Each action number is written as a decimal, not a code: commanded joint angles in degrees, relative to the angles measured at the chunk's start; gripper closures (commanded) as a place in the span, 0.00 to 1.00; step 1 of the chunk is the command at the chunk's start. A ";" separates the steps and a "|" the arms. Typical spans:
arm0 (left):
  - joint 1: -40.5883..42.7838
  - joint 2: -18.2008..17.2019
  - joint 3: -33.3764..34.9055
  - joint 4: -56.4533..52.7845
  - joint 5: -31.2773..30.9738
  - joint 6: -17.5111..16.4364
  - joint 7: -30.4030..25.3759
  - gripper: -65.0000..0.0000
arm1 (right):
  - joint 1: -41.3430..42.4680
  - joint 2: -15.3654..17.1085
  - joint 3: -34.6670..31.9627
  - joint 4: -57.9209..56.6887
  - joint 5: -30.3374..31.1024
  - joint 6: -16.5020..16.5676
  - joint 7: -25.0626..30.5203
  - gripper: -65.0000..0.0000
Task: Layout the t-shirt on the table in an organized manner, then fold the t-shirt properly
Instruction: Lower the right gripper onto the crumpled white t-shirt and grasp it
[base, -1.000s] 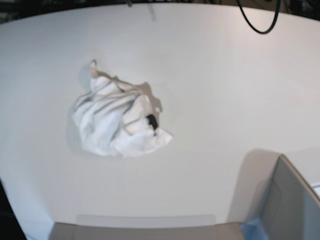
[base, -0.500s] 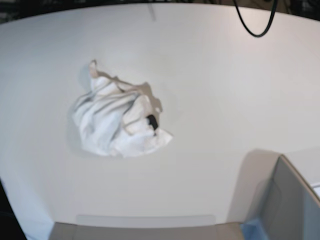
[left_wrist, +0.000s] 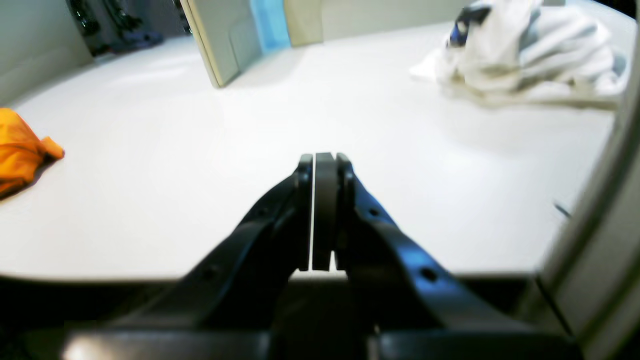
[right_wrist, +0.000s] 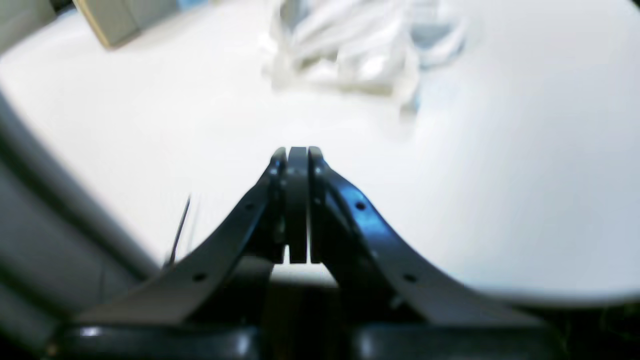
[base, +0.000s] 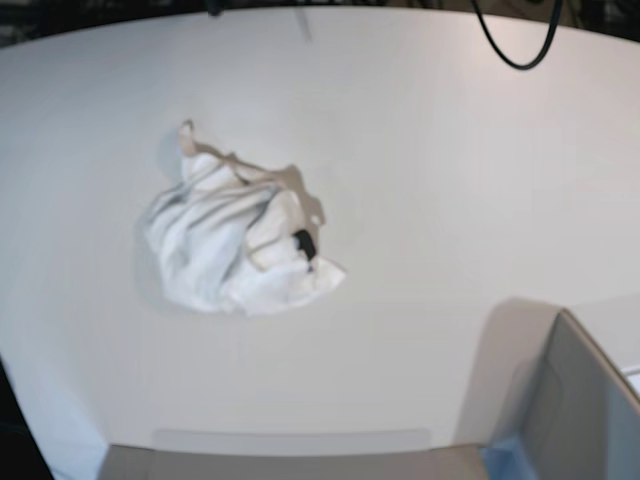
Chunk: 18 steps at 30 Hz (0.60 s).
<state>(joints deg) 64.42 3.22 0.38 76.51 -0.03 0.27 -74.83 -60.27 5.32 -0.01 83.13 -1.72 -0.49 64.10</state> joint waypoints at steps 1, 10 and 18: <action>1.03 0.78 0.10 1.51 -0.01 0.21 -1.52 1.00 | -0.43 0.00 0.05 1.22 0.00 0.01 1.71 0.99; -2.31 2.27 0.10 15.14 -0.01 0.12 16.94 1.00 | 5.98 0.08 -0.21 5.00 0.09 0.01 1.62 0.99; -8.73 2.27 0.19 24.72 -0.01 0.12 32.15 1.00 | 11.96 -0.27 -0.38 6.67 0.09 0.01 -3.83 0.99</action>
<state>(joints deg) 55.00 5.41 0.45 100.29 -0.08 0.23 -41.01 -47.88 5.06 -0.25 88.58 -1.69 -0.54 57.82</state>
